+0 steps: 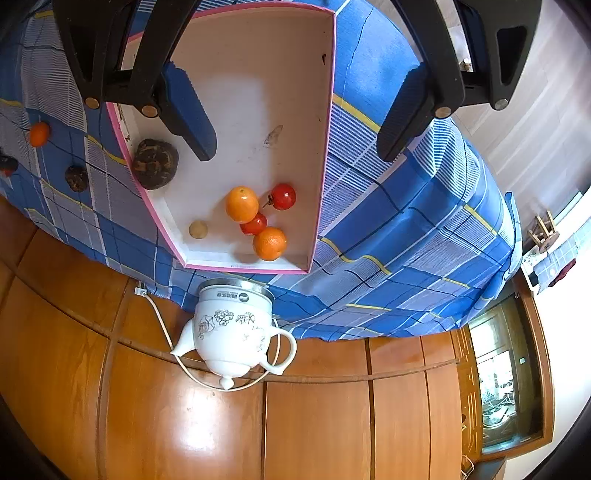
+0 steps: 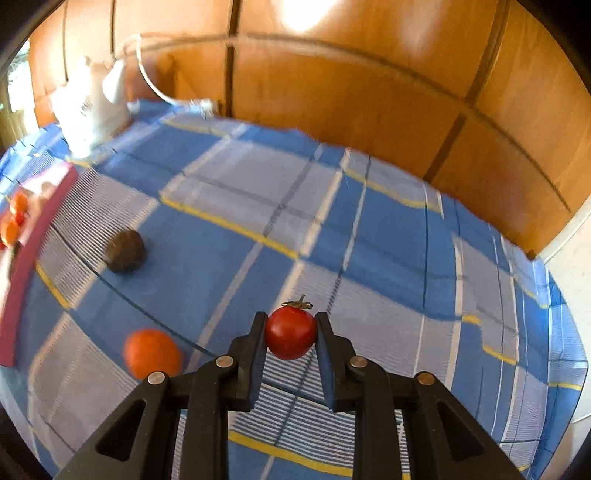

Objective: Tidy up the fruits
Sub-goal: 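Lift the cherry tomato with the right gripper and carry it over the tray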

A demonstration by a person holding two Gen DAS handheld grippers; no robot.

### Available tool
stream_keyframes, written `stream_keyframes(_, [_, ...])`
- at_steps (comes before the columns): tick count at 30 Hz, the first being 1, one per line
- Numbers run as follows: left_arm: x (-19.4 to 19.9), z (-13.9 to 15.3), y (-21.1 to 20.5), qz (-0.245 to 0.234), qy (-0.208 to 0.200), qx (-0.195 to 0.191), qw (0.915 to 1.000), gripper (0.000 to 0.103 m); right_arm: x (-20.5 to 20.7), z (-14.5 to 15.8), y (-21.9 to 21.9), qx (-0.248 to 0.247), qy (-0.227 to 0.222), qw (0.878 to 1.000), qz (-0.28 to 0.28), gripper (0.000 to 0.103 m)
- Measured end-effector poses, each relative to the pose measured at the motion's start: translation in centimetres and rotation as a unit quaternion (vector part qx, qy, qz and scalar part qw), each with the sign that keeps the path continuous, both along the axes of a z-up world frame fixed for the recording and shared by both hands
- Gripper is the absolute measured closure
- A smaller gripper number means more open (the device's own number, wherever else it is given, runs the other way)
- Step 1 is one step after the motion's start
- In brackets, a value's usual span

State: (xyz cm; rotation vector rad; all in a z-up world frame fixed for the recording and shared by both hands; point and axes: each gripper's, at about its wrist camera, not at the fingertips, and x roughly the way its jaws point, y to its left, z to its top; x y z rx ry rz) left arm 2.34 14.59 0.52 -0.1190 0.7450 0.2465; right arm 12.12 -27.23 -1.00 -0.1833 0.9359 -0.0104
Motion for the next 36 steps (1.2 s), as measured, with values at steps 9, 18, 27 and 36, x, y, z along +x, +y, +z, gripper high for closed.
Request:
stream_keyframes(9, [0.1, -0.3, 0.6, 0.003, 0.003, -0.001, 1.0, 0.014, -2.1, 1.3, 9.7, 0.059, -0.015, 0.989, 0.133, 0.078])
stream_keyframes(18, [0.7, -0.5, 2.8, 0.026, 0.007, -0.005, 0.9996, 0.014, -4.6, 1.3, 20.6, 0.121, -0.006, 0.961, 0.25, 0.078])
stream_keyframes(27, [0.9, -0.4, 5.7, 0.064, 0.002, -0.016, 0.9978, 0.014, -4.9, 0.1, 27.2, 0.144, 0.015, 0.943, 0.3, 0.078])
stream_keyframes(36, [0.9, -0.8, 5.5, 0.056, 0.007, -0.013, 0.9983, 0.014, -2.7, -4.0, 29.4, 0.135, 0.07, 0.945, 0.289, 0.077])
